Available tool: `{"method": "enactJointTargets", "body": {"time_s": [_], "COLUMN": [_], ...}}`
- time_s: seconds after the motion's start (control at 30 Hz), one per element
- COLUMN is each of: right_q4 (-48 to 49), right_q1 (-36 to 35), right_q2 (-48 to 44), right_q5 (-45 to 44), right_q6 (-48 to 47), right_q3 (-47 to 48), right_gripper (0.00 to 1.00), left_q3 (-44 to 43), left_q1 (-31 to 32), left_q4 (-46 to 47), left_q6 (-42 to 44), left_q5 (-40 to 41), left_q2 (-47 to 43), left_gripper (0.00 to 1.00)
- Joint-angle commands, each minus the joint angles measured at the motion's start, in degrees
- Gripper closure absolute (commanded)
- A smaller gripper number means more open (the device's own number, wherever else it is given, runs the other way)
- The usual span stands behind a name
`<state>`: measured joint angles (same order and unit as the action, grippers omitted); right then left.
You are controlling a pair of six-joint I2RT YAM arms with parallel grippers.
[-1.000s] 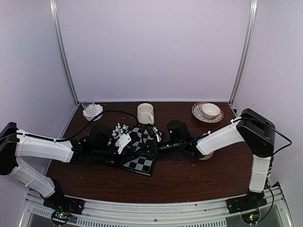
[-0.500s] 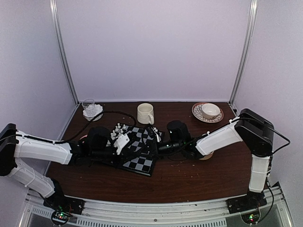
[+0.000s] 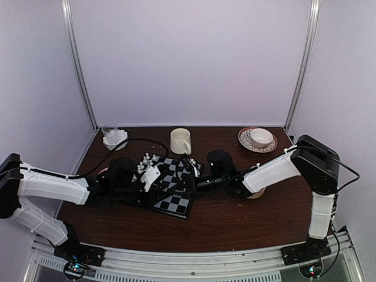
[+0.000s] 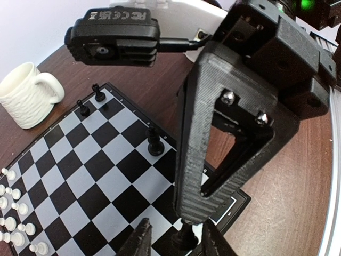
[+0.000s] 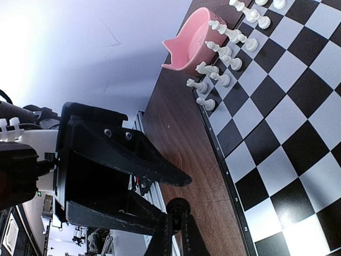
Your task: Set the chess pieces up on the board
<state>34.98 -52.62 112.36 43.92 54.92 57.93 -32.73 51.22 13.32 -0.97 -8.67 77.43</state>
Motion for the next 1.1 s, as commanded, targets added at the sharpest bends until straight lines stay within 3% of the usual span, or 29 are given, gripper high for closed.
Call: {"method": "enactJointTargets", "body": {"time_s": [0.0,0.1,0.23,0.37,0.53,0.77,1.07], "right_q4": [-2.67,-5.26,-15.69,-27.11,-38.84,-52.77,-61.74], "right_q1": [0.06,0.15,0.15,-0.73,-3.44,-8.04,-11.36], "right_q2": [-0.83,-1.27,-3.09,-5.43,-6.34,-5.08,-1.78], "right_q5": [-0.68,-1.99,-7.17,-14.49,-23.65,-37.03,-43.64], "right_q6": [-3.02,-5.14,-12.15,-19.36,-26.14,-34.47,-39.79], "right_q3": [0.83,1.19,2.90,5.38,9.39,16.98,23.21], "right_gripper": [1.00,1.00,1.00,1.00,1.00,1.00,1.00], "left_q3": [0.12,-0.09,-2.06,1.65,3.20,4.32,5.45], "left_q1": [0.36,0.29,0.28,0.28,-0.04,-0.86,-1.83], "left_q4": [5.22,4.47,-1.20,2.07,1.37,-1.09,-5.05], "left_q6": [0.03,-0.59,-1.68,-2.76,-4.40,-7.77,-12.41], "left_q5": [0.95,1.14,1.43,2.87,8.71,23.48,40.08], "left_q2": [-0.35,-0.43,-1.86,-6.56,-10.76,-14.20,-18.49], "left_gripper": [0.61,0.50,0.37,0.24,0.25,0.25,0.26]}}
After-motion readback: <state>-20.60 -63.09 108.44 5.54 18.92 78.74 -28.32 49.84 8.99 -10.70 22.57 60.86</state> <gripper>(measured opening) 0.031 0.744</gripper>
